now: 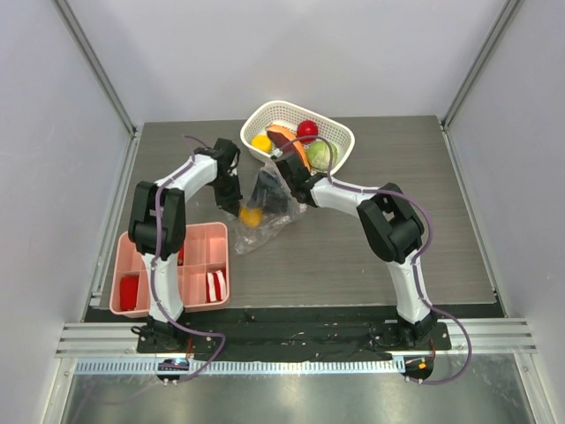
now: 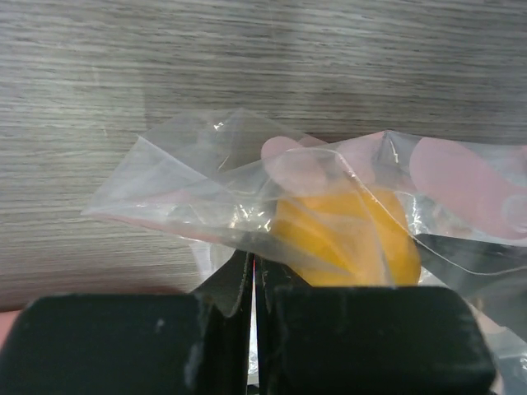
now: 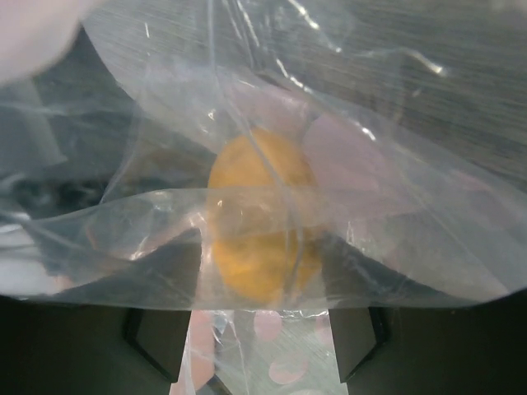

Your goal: Open the zip-top bag and remove the fake food

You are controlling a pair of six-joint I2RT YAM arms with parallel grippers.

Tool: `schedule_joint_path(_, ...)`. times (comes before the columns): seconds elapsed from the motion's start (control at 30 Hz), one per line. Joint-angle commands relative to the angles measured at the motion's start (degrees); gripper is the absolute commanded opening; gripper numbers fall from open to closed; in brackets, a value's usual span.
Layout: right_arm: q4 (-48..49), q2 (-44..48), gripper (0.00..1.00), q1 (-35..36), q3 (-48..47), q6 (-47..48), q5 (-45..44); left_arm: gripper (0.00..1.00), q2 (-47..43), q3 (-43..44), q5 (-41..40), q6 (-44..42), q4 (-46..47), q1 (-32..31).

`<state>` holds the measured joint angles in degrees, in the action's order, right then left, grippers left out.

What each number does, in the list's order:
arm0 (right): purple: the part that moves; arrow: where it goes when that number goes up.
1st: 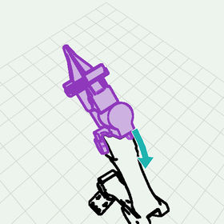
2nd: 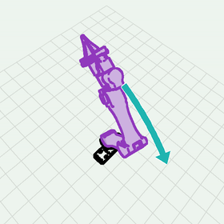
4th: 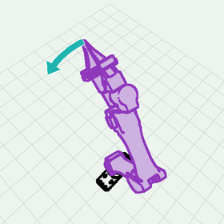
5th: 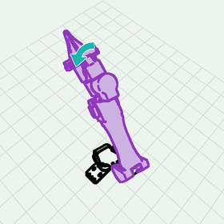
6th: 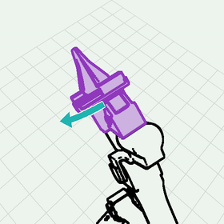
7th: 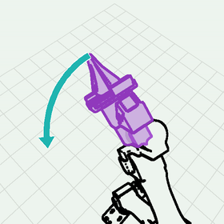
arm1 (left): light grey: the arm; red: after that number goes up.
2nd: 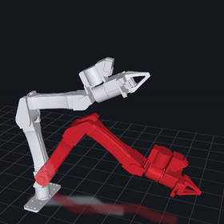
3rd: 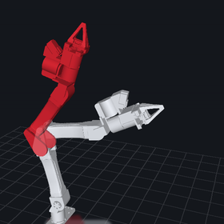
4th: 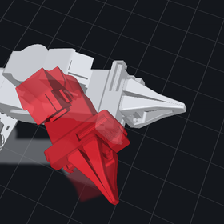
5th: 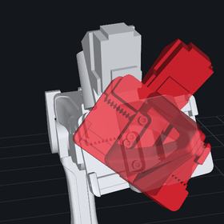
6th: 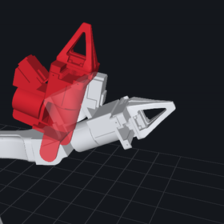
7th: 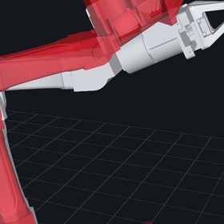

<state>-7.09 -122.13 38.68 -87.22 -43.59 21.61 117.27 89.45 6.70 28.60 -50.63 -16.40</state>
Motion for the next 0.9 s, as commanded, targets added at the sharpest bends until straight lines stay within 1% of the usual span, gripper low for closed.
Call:
schedule_joint_path(0.0, 2.52, 0.04, 0.65, 1.14, 0.02, 0.0, 2.3, 0.0, 0.15, -0.15, 4.81, 3.04, 3.61, -0.3)
schedule_joint_path(0.07, 2.26, 0.22, 0.66, 1.49, 0.82, -0.09, 2.04, 0.0, 0.15, 0.2, 5.25, 3.13, 3.79, -0.3)
schedule_joint_path(0.2, 1.91, -0.66, 0.7, 2.1, 0.83, 0.44, 1.77, 0.0, -0.11, 0.11, 6.22, 3.48, 4.22, -0.3)
schedule_joint_path(0.47, 0.86, -2.85, 0.7, 2.54, -1.19, 1.31, -0.33, 0.0, -2.05, -1.47, 7.54, 3.66, 4.4, -0.82)
schedule_joint_path(0.53, -0.37, -3.12, 0.65, 2.37, -2.34, 1.49, -0.69, 0.0, -3.1, -1.12, 7.45, 3.31, 4.23, -0.74)
schedule_joint_path(0.57, -1.6, -2.94, 0.56, 2.46, -3.47, 1.58, -0.86, 0.0, -3.36, -0.86, 7.19, 2.61, 3.88, -0.82)
schedule_joint_path(0.63, -2.74, -1.63, 0.44, 2.46, -4.44, 1.76, -1.04, 0.01, -4.41, 0.46, 6.14, 1.9, 2.22, -0.74)
schedule_joint_path(0.67, -4.06, -1.02, 0.29, 2.46, -5.06, 2.11, -1.56, 0.04, -4.86, 1.85, 4.91, 0.77, 1.42, -0.74)
schedule_joint_path(0.73, -6.34, 1.27, 0.17, 2.46, -5.85, 2.55, -2.7, 0.09, -6.43, 3.27, 4.03, -0.29, -0.59, -0.74)
schedule_joint_path(0.77, -8.53, 2.15, 0.13, 2.46, -6.38, 2.72, -4.01, 0.17, -6.97, 4.58, 3.41, -1.17, -1.22, -0.65)
schedule_joint_path(0.83, -10.21, 4.69, 0.11, 2.28, -6.47, 3.69, -5.34, 0.27, -8.54, 5.38, 2.62, -2.05, -2.18, -0.39)
schedule_joint_path(0.87, -11.61, 5.4, 0.09, 2.28, -6.73, 4.04, -5.61, 0.36, -10.38, 5.65, 2.27, -2.23, -2.54, -0.21)
